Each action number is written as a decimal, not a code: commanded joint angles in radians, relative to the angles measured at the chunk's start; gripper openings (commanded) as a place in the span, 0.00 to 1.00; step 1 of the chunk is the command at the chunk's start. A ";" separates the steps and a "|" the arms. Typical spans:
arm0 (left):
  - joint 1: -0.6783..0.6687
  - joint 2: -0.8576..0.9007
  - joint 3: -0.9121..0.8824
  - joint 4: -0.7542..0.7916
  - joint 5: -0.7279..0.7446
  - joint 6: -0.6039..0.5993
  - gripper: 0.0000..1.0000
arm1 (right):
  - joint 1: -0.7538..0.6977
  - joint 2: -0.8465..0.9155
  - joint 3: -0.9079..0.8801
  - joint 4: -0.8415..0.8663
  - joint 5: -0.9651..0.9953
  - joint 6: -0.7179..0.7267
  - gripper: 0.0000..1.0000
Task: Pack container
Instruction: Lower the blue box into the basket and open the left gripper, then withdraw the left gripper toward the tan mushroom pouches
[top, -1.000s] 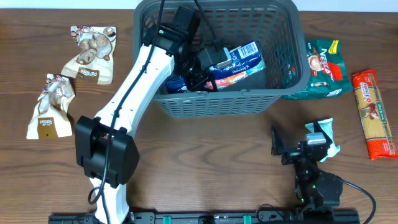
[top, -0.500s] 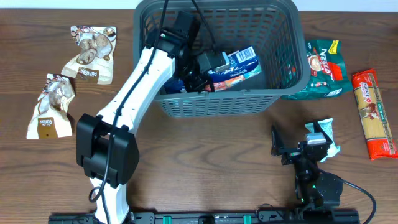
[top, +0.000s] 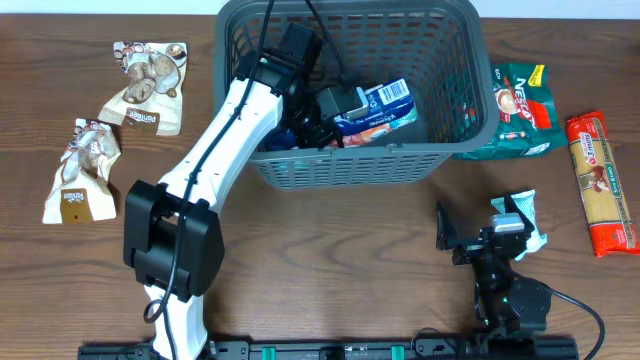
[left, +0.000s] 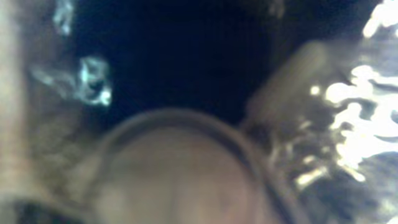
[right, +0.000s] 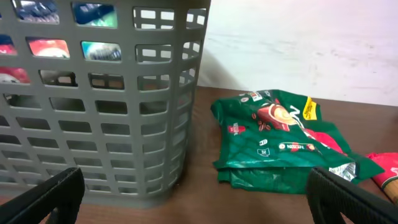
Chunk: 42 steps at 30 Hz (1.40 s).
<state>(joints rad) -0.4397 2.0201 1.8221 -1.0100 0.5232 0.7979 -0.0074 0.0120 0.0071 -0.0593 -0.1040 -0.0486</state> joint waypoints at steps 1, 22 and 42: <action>0.000 0.004 0.001 0.002 0.014 0.001 0.87 | -0.006 -0.006 -0.002 -0.004 0.002 -0.012 0.99; 0.000 0.003 0.148 0.032 0.014 -0.082 0.99 | -0.006 -0.006 -0.002 -0.004 0.002 -0.012 0.99; 0.125 -0.072 0.610 0.026 -0.414 -0.515 0.99 | -0.006 -0.006 -0.002 -0.004 0.002 -0.012 0.99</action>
<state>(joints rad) -0.3515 1.9999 2.4035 -0.9768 0.3111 0.3969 -0.0074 0.0120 0.0071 -0.0593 -0.1043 -0.0486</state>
